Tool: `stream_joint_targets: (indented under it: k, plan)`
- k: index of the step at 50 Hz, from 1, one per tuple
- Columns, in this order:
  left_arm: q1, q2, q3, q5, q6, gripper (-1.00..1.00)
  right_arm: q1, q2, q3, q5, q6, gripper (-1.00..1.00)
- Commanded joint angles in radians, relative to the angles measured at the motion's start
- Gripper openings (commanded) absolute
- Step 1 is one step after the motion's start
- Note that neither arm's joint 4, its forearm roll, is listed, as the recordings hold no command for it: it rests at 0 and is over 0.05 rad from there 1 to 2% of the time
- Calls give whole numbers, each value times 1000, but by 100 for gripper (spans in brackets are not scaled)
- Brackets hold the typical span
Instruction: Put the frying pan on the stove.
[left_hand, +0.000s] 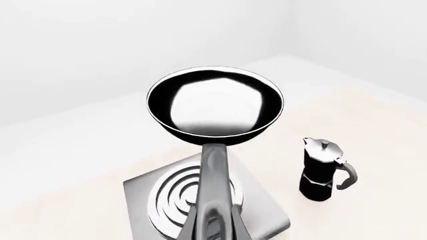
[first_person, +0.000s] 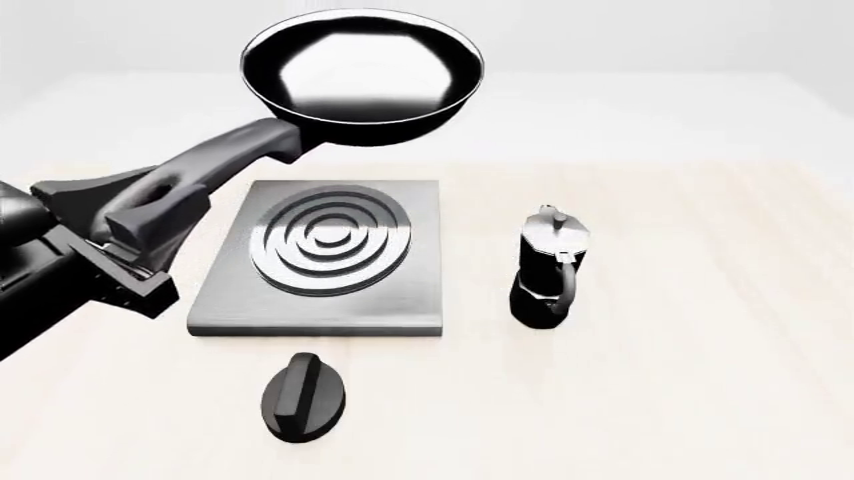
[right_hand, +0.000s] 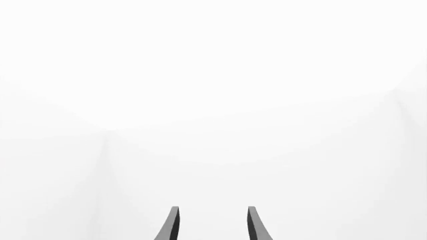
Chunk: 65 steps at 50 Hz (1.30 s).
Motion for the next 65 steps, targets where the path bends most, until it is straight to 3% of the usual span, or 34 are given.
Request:
stream_joint_targets:
  k: [1,19,46,65]
  plan:
    - [33,-124,6,80,6,-100,2,0,-1,2,-5,100]
    - [65,-270,29,213,9,-100,11,0,-4,5,-15,100]
    - [91,-338,115,222,-50,-100,27,0,19,-10,-31,100]
    - [83,-294,148,158,-62,-100,28,0,6,2,-33,100]
